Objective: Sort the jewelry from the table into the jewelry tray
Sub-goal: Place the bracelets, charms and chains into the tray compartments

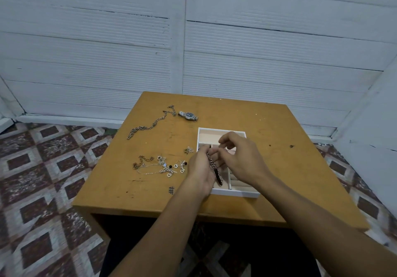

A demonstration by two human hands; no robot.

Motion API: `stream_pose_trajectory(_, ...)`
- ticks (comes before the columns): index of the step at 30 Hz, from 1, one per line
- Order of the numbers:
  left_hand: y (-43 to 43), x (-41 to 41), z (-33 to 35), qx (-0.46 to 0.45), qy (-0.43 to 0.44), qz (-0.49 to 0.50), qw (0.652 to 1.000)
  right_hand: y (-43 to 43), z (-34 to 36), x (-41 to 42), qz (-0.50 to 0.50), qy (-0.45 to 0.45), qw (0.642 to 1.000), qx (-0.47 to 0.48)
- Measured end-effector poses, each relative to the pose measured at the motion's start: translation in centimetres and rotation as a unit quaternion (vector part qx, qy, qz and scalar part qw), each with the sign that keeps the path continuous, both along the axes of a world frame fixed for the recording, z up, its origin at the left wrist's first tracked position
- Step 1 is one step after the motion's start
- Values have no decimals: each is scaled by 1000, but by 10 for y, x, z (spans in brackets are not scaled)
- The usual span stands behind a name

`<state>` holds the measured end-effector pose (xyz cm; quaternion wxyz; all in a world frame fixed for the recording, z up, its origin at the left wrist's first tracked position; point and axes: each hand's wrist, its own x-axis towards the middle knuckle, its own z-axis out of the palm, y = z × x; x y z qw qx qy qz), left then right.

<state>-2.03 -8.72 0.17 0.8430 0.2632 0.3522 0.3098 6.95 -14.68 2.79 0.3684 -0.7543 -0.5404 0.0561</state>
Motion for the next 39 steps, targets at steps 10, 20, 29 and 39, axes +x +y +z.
stream_pose_trajectory(10,-11,-2,1,94,50,13,994,-14,-6,2,-52,123,990,33)
stream_pose_trajectory(20,-11,-9,-1,193,103,20,976,-29,-19,1,-41,139,989,8)
stream_pose_trajectory(29,-2,-67,-7,406,226,67,883,-31,-20,-16,35,27,992,-117)
stream_pose_trajectory(39,34,-159,-25,554,433,82,707,26,-29,-54,145,-122,975,-114)
